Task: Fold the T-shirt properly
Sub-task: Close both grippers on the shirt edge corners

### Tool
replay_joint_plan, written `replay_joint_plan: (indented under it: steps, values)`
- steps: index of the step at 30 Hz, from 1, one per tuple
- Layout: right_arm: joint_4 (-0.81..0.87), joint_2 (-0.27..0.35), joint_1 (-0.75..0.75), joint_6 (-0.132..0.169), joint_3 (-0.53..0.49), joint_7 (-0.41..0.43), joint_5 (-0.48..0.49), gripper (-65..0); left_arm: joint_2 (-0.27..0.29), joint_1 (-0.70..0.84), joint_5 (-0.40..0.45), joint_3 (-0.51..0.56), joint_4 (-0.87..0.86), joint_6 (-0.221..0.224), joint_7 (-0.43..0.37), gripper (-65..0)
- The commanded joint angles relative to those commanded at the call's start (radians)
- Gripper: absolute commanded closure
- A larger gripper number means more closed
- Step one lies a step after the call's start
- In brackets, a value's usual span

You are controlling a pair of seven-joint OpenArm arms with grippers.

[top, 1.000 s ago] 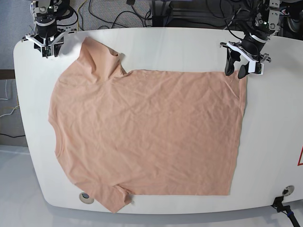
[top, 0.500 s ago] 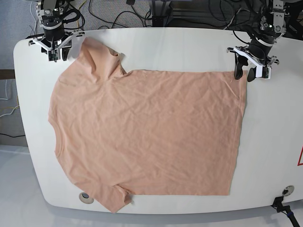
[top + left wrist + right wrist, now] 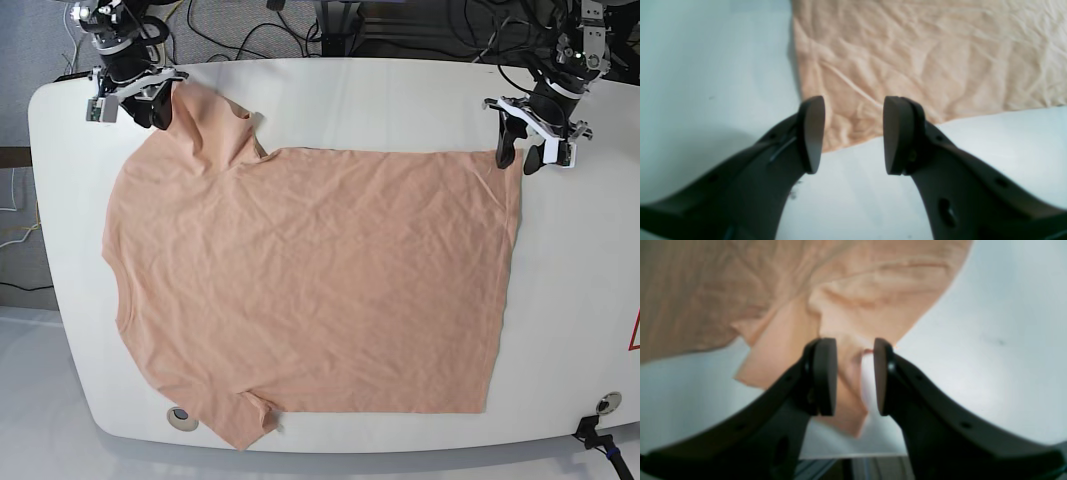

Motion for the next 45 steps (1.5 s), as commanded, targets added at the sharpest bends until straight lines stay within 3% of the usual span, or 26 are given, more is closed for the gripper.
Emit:
replay_joint_plan:
  steps: [5, 10, 12, 19, 30, 45]
  values:
    - [-0.002, 0.002, 0.003, 0.0, 0.083, -0.132, 0.218, -43.8, 0.0, 0.0, 0.0, 0.0, 0.0, 0.0, 0.0, -44.2]
    - [-0.015, -0.011, -0.003, 0.0, 0.083, -0.241, 0.347, -44.1, 0.0, -0.002, 0.0, 0.003, 0.0, 0.0, 0.0, -44.6]
    - [-0.043, -0.037, -0.002, 0.0, 0.084, -0.27, 0.353, -44.1, 0.0, -0.002, 0.0, 0.003, 0.0, 0.0, 0.0, -44.6]
    - [-0.101, -0.044, -0.002, 0.0, 0.084, -0.321, 0.356, -44.1, 0.0, -0.002, 0.0, 0.002, -0.002, 0.0, 0.0, -44.6]
    - [-0.199, -0.043, 0.0, -0.002, 0.08, -0.322, 0.354, -44.1, 0.0, -0.003, 0.0, 0.002, -0.005, 0.0, 0.0, -44.6]
    - [-0.201, -0.051, 0.044, -0.009, 0.037, -0.358, 0.354, -44.1, 0.0, -0.005, 0.002, 0.003, -0.006, 0.0, 0.0, -44.6]
